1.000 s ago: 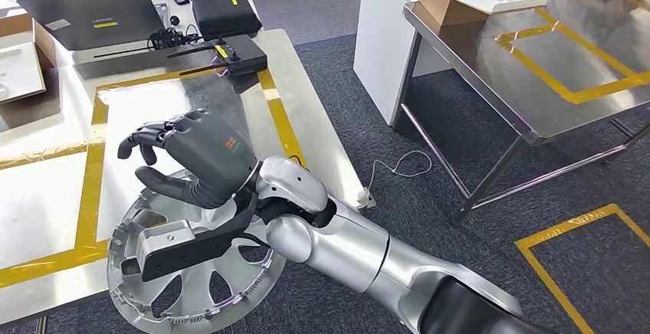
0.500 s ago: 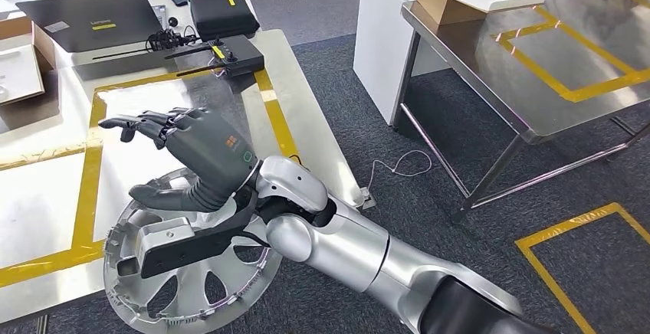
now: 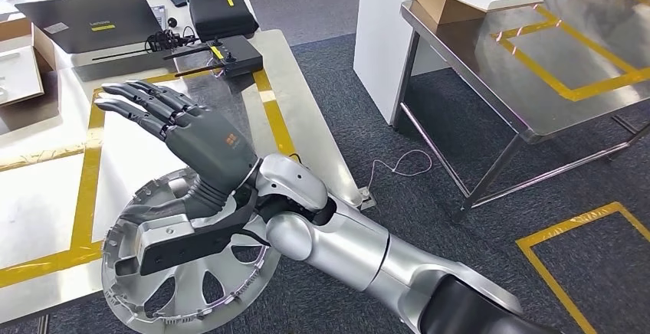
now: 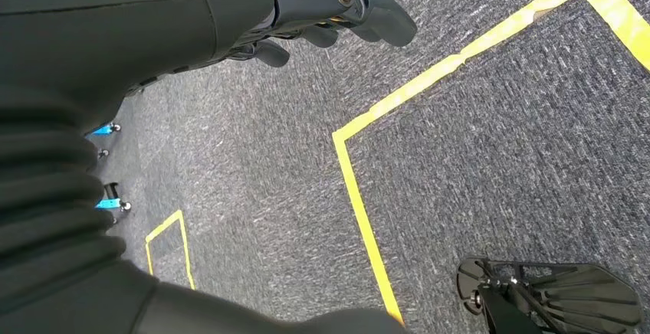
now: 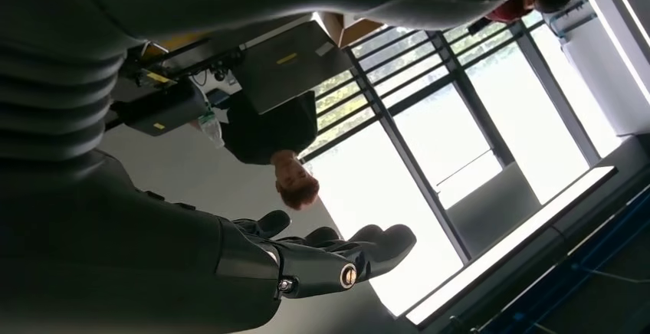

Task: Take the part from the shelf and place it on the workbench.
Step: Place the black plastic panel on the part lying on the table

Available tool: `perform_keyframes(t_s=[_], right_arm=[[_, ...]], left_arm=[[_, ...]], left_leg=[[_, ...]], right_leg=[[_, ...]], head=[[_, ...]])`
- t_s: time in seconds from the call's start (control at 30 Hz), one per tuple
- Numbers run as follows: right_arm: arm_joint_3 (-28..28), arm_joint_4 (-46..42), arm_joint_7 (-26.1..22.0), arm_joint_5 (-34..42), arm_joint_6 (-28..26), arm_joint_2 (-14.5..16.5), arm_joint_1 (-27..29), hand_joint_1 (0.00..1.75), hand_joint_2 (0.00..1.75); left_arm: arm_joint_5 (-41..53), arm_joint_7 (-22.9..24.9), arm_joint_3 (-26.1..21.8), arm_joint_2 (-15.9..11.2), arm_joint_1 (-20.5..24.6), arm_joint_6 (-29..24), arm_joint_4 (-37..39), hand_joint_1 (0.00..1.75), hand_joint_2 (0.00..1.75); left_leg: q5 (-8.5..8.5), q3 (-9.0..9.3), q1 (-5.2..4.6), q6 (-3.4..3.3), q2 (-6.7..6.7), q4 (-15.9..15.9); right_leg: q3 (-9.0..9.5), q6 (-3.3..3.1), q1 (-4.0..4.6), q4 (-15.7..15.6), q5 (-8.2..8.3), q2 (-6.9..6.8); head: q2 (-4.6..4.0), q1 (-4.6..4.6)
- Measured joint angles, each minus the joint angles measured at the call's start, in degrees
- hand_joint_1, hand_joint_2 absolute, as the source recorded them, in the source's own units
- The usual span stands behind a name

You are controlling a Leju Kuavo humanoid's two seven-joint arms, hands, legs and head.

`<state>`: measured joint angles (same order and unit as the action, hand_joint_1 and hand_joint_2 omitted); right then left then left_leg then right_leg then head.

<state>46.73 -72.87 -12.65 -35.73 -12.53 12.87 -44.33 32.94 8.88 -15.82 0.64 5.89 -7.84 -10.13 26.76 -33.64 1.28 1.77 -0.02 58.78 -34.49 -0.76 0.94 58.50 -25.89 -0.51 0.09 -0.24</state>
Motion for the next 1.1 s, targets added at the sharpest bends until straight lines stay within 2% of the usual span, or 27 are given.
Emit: perform_keyframes(t_s=[0.57,0.73,0.83,0.9,0.97,1.0,1.03,1.07,1.1], right_arm=[[0.0,0.0,0.0,0.7,-1.4,-0.4,0.0,0.0,0.0],[0.0,0.0,-0.1,1.1,-1.4,-0.4,0.0,0.0,0.0],[0.0,-0.3,-0.1,1.3,-1.4,-0.4,-0.1,0.0,0.0],[0.0,-0.5,-0.1,1.3,-1.4,-0.4,-0.2,0.0,0.0],[0.0,-0.5,-0.1,1.3,-1.4,-0.6,-0.3,0.0,0.0],[0.0,-0.5,0.0,1.3,-1.4,-0.7,-0.2,0.0,0.0],[0.0,-0.5,0.0,1.3,-1.4,-0.9,-0.1,0.0,0.0],[0.0,-0.5,0.0,1.3,-1.4,-1.0,-0.1,0.0,0.0],[0.0,-0.5,0.0,1.3,-1.4,-1.0,-0.1,0.0,0.0]], left_arm=[[0.7,1.1,0.0,-0.4,0.3,0.2,0.0,0.0,0.0],[0.7,1.2,0.0,-0.7,0.3,0.1,0.0,0.0,0.0],[0.7,1.2,0.0,-0.7,0.3,0.0,0.1,0.0,0.0],[0.7,1.2,0.0,-0.6,0.4,0.0,0.1,0.0,0.0],[0.7,1.2,0.0,-0.6,0.4,0.0,0.1,0.0,0.0],[0.7,1.2,0.0,-0.6,0.4,0.0,0.1,0.0,0.0],[0.7,1.2,0.0,-0.6,0.4,0.0,0.1,0.0,0.0],[0.8,1.2,0.0,-0.5,0.4,-0.1,0.2,0.0,0.0],[0.8,1.3,0.0,-0.5,0.4,-0.1,0.2,0.0,0.0]], left_leg=[[0.06,0.01,-0.15,-0.1,0.0,0.0],[0.15,-0.04,-0.47,-0.5,0.0,0.1],[-0.36,0.07,-0.24,-1.1,0.04,-0.3],[-1.0,0.05,0.21,-1.58,0.14,-0.8],[-1.26,-0.32,0.35,-1.67,0.18,-0.8],[-1.36,-0.53,0.44,-1.55,0.18,-0.8],[-1.49,-0.76,0.57,-1.38,0.17,-0.7],[-1.63,-0.98,0.75,-1.16,0.14,-0.6],[-1.76,-1.17,0.97,-0.9,0.1,-0.5]], right_leg=[[0.02,0.13,-0.17,0.0,0.08,-0.02],[0.03,0.44,-0.49,-0.1,0.13,-0.08],[-0.07,0.98,-0.62,0.3,-0.19,0.0],[-1.37,1.6,-0.77,3.6,-2.74,0.29],[-4.33,2.2,-1.19,10.8,-6.83,0.45],[-5.68,2.48,-1.43,14.1,-8.17,0.46],[-6.28,2.71,-1.66,15.9,-8.53,0.46],[-5.76,2.92,-1.88,15.4,-7.79,0.45],[-4.01,3.08,-2.1,12.6,-6.2,0.45]], head=[[0.0,-0.01],[0.0,-0.02],[0.0,0.01],[0.0,0.15],[0.0,0.27],[0.0,0.27],[0.0,0.28],[0.0,0.28],[0.0,0.29]])
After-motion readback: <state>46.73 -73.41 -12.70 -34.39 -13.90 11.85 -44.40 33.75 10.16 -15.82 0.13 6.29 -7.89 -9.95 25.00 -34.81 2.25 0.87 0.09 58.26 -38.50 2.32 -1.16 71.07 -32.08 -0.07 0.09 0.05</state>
